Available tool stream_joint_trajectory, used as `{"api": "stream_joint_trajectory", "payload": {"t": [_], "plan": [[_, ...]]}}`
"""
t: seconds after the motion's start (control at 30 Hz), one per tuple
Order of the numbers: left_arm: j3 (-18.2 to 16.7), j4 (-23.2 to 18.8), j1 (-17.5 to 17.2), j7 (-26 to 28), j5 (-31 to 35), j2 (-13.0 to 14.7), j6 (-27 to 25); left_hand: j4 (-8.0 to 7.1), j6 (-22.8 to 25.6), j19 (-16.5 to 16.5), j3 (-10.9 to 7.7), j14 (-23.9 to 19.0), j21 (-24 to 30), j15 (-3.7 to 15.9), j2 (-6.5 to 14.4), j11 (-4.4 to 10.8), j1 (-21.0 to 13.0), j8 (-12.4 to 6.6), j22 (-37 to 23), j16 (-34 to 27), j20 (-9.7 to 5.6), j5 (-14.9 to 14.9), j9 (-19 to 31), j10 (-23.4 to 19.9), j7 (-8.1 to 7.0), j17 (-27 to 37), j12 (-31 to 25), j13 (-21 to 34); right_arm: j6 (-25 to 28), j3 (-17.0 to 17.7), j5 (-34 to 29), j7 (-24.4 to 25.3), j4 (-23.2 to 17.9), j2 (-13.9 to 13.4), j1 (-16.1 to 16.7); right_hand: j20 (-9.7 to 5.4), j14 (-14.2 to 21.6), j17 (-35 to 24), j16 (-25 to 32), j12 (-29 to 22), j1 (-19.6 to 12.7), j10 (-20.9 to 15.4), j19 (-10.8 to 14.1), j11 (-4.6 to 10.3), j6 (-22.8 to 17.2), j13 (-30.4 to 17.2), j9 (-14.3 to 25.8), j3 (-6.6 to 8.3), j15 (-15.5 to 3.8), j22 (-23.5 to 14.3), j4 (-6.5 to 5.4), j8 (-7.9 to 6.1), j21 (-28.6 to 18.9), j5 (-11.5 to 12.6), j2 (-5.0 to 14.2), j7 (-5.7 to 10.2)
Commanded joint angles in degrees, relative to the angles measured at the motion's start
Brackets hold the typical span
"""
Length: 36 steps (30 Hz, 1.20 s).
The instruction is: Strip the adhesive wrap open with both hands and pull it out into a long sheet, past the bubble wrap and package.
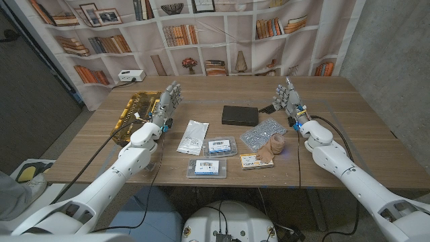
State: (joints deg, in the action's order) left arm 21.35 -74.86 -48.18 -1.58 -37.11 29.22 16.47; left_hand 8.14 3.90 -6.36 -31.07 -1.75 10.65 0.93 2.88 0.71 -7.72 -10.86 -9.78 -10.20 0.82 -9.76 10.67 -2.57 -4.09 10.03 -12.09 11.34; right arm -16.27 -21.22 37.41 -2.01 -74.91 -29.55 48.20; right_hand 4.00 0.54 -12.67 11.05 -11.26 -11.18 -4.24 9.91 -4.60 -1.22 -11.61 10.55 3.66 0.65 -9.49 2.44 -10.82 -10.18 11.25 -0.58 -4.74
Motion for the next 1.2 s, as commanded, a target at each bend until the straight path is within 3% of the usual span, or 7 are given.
{"api": "stream_joint_trajectory", "payload": {"t": [0.03,0.73,1.2], "plan": [[0.3,-0.7,-0.2,0.5,0.3,0.0,-0.4,-0.02,-0.1,-0.4,-0.32,-0.5,0.4,-0.10,0.0,0.04,-0.6,-0.29,-0.3,-0.4,-0.06,-0.2,0.2,-0.5,-0.53,0.1,-0.4,0.3,0.4,-0.1,0.4,-0.8,0.2,-0.2,-0.1,-0.10,-0.2,-0.3,0.4,-0.4,-0.5,-0.1,0.4,-0.46,0.1,-0.3,0.1,0.43,0.42,-0.2,0.01,-0.27,-0.3,0.4,0.04,-0.38],[-0.3,-1.0,-1.2,-0.3,0.3,1.0,0.6,-0.01,-0.2,0.0,-0.29,0.2,0.3,0.12,0.1,0.20,-0.7,-0.22,-0.3,-0.1,-0.28,-0.2,0.2,-0.2,-0.66,0.1,-0.2,0.3,1.0,-0.3,-0.8,0.1,-2.4,-1.1,0.1,-0.09,-1.3,-0.1,0.1,-0.2,-0.3,0.4,-0.3,-0.41,0.7,-0.2,0.1,0.21,0.31,-0.2,0.09,-0.05,-0.2,0.3,-0.13,-0.30],[0.0,-1.8,-1.8,-1.3,0.4,1.6,0.9,0.03,-0.3,0.8,-0.23,1.5,0.1,0.15,0.0,0.24,-0.7,-0.17,-0.3,0.2,-0.57,-0.3,0.2,0.6,-0.77,0.1,0.1,0.2,1.7,0.0,-1.8,2.1,-6.0,-2.7,2.3,-1.10,-2.4,-0.1,-0.1,0.0,0.1,1.4,-1.1,-0.52,1.5,-0.2,0.1,-0.07,0.65,-0.2,0.04,0.14,-0.1,0.2,-0.31,-0.32]]}}
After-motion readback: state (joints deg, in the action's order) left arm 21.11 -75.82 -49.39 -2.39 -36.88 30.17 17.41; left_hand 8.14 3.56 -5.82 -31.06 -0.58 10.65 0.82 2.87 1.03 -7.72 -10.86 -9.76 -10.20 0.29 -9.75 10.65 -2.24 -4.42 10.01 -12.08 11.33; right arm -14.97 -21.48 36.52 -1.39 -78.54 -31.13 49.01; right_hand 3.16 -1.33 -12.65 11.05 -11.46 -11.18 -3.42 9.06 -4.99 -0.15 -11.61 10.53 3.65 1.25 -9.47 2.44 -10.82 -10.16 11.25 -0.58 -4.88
